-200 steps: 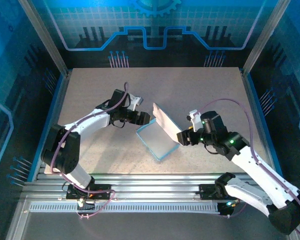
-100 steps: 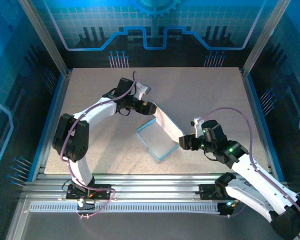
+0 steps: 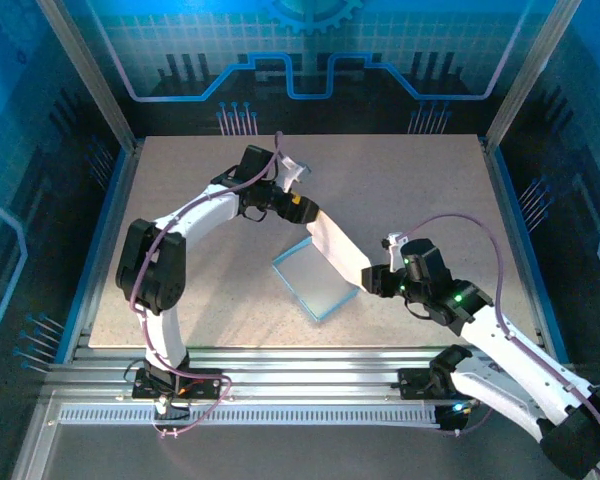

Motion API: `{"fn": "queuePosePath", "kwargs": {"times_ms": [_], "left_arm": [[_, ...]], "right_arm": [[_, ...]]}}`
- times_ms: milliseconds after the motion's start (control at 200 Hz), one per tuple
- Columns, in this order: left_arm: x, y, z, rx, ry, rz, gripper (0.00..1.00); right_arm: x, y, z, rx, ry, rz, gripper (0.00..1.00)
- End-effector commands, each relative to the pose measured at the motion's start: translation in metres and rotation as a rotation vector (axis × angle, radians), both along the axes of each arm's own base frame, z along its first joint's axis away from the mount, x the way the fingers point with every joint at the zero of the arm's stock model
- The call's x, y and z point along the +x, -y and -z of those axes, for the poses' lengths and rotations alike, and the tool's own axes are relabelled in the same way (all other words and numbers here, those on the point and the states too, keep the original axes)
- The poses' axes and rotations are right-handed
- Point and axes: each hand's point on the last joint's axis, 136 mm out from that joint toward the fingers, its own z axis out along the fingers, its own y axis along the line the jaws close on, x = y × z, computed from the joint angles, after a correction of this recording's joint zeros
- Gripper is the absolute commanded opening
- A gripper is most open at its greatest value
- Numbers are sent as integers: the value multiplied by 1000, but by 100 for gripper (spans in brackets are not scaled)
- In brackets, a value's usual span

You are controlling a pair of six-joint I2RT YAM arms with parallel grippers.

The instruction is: Fold the paper box

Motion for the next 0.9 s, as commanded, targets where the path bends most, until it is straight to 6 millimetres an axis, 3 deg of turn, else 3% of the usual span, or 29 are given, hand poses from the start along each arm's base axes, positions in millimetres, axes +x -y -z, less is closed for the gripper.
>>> {"fn": "queuePosePath", "kwargs": {"times_ms": [0,490,896], "left_arm": [[-7,10,-8,-45,-6,74,88],[-9,26,-16,-102,-26,117,85],[1,26,-19,-103,12,70,93]], "right_arm": [[5,1,1,5,7,19,39],[7,1,5,-3,2,26,32],[10,6,3,-17,16,48,27]]}}
